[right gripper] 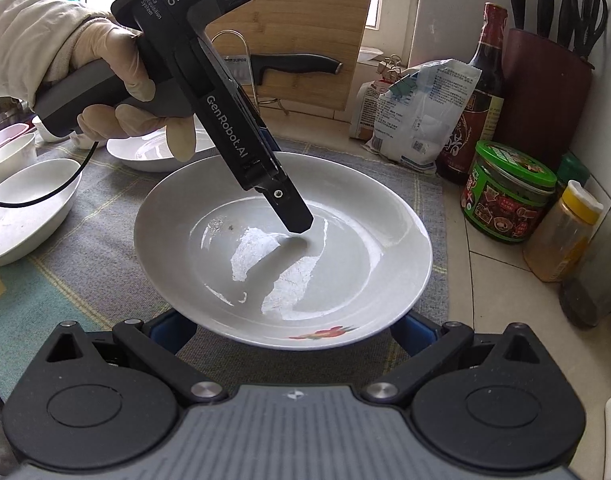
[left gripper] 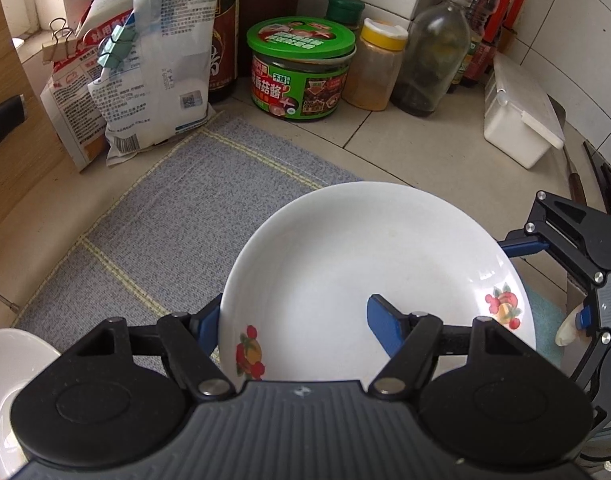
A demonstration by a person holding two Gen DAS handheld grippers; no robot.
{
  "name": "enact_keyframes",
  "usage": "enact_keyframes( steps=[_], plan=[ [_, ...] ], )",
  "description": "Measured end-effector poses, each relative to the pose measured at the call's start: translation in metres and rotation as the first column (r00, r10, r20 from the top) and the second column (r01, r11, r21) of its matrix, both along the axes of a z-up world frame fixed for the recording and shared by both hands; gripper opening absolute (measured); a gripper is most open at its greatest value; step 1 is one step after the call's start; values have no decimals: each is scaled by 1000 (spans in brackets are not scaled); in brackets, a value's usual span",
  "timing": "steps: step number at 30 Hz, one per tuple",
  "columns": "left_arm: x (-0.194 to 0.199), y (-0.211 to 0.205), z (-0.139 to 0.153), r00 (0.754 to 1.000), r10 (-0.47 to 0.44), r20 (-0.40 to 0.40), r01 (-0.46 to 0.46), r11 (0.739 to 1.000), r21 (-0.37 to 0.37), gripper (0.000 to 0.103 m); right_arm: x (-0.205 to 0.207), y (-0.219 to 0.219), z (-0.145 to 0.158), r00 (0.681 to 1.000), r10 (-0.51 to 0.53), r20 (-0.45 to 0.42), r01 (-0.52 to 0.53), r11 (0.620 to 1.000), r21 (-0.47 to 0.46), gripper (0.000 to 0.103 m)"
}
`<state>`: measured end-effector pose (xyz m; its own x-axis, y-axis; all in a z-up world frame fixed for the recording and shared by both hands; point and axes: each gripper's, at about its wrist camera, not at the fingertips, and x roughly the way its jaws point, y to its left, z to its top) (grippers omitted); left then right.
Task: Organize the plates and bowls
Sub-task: 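Lift the plate with the left gripper and carry it toward the jars by the wall, then lower the plate onto the towel near the jars and open the left gripper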
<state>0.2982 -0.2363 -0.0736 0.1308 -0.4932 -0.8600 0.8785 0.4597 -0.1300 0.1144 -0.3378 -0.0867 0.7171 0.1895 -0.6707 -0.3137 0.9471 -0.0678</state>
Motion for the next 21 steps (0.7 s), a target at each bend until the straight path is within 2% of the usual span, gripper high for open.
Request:
enact_keyframes(
  steps=[21],
  plan=[
    [17,-21,-12,1000,-15,26,15,1000,1,72,22,-15,-10,999,-34,-5,34,999,-16,103]
  ],
)
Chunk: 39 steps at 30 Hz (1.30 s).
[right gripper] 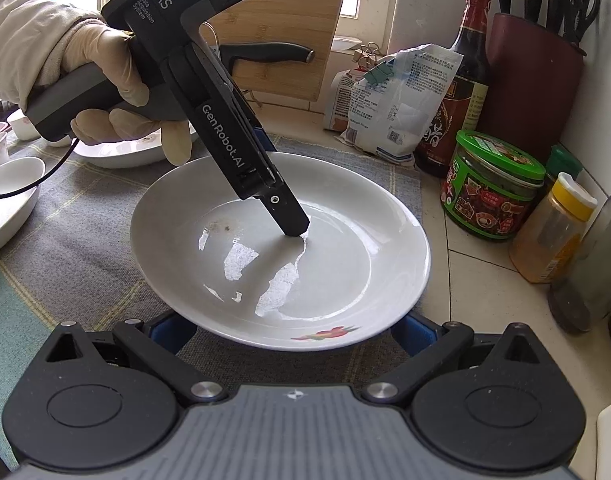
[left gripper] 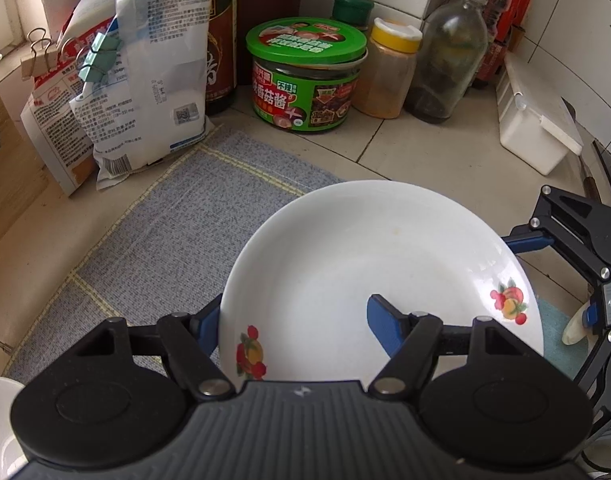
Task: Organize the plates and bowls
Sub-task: 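Lower the plate onto the towel near the jars and open the left gripper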
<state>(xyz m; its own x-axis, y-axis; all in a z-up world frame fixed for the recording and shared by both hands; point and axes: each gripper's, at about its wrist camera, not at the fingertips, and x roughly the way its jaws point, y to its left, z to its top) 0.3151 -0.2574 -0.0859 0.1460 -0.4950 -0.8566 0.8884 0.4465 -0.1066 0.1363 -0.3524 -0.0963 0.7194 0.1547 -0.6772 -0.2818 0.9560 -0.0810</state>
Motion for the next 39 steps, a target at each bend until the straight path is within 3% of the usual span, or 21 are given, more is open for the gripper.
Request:
enact_keyframes(
  steps=[18,22,24,31,39],
  plan=[
    [7,-7,-4,1000,10,28,-10,1000,0,73,11,-2,-10,1000,-14,-5,14,1000,-17,103],
    [6,-6,-3,999,11,35,-11,1000,-9,78,11,1,-12,1000,-10,-12,10,1000,-25,103],
    [3,-4,3,999,14,50,-12,999,-36,89,10,2,-12,1000,-7,-18,6,1000,-23,103],
    [-12,6,29,992,46,119,-38,997,-71,90,-1,0,-6,999,-41,-24,41,999,19,103],
    [-53,33,68,977,131,171,-112,987,-119,92,-24,11,8,981,-187,-45,188,982,13,103]
  ],
)
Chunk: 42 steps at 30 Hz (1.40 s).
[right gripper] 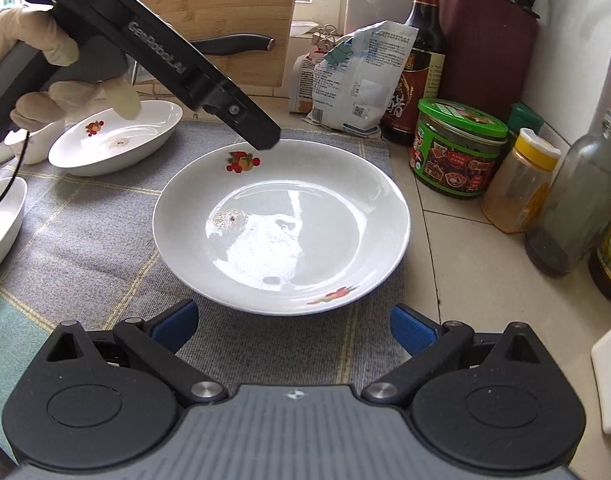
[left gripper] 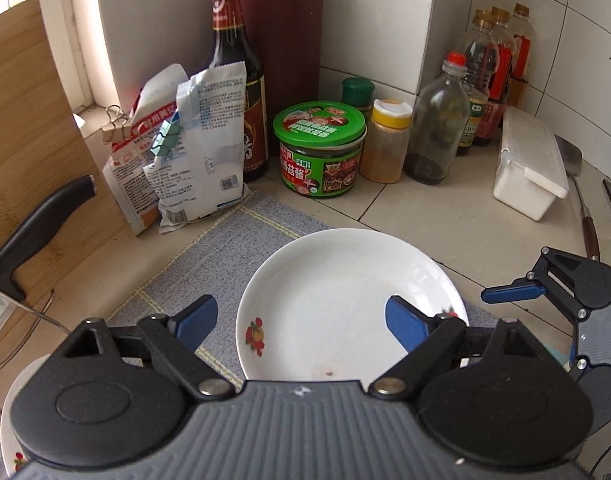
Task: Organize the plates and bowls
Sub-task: 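Lower the plate onto the towel near the jars and open the left gripper, then withdraw the left gripper and move the right gripper toward the large white plate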
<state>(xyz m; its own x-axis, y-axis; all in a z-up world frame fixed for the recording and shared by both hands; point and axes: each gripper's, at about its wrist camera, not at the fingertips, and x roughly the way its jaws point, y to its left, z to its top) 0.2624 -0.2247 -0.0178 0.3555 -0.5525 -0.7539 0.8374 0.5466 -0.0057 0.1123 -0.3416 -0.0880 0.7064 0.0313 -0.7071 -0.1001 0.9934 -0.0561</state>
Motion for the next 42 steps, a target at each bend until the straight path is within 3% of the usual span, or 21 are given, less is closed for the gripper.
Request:
enact_keyframes(
  steps=[8,20,29,36,42],
  plan=[
    [-59,35,29,996,88,36,-85,994,-71,94,-29,13,19,996,-81,34,80,996,34,103],
    [-159,98,32,961,264,81,-250,956,-153,95,-81,46,39,997,35,74,-38,999,37,103],
    [-231,145,11,913,392,111,-375,915,-150,95,-117,68,37,991,123,54,-124,992,19,103],
    [-253,184,0,870,478,121,-461,876,-143,95,-132,87,32,978,202,43,-203,979,22,103],
    [-259,222,-15,832,550,76,-539,833,-124,95,-121,109,23,972,235,23,-236,970,57,103]
  ],
)
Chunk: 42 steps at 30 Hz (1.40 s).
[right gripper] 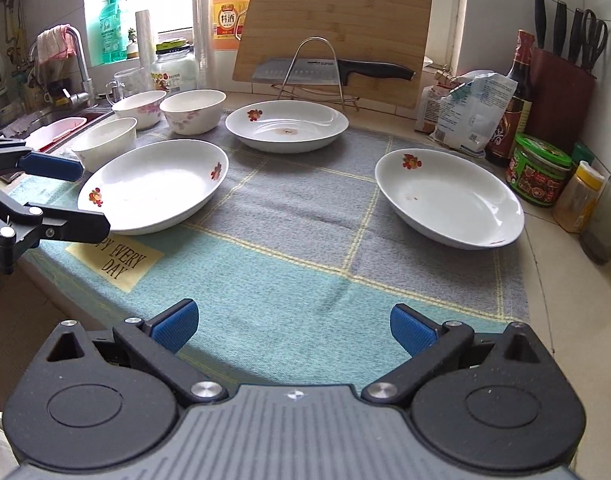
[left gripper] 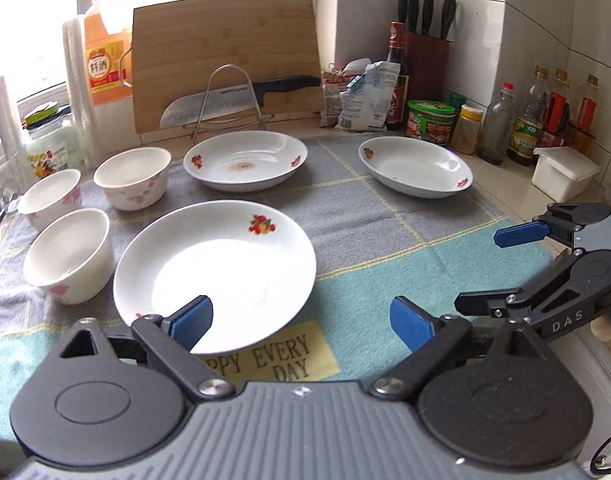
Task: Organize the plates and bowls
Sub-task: 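Withdraw the left gripper and move the right gripper toward the large white plate, then close the right gripper on the rim of the large white plate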
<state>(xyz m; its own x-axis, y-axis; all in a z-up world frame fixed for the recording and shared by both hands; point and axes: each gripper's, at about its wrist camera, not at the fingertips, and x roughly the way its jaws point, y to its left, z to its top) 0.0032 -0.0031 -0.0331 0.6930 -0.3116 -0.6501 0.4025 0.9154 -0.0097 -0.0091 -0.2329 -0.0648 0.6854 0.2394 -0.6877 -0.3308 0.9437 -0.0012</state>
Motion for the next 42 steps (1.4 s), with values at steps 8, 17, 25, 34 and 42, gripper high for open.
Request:
enact_keyframes(
  steps=[8,17,25,34,42],
  plan=[
    [6,40,-28,996,76,-56,-74,997,37,95,21,27,-2,1000,19,-22,-19,1000,-7,103],
    [33,61,-51,993,53,-104,-47,997,53,95,46,55,-2,998,34,-47,-34,999,8,103],
    [57,68,-60,993,-45,-108,53,996,71,96,67,70,0,998,11,-69,-9,999,42,103],
    [69,75,-66,984,-166,-70,170,984,55,103,80,92,1,993,-42,-109,50,996,78,103],
    [72,78,-68,974,-225,-27,226,973,36,103,89,113,1,990,-25,-137,32,998,53,103]
  ],
)
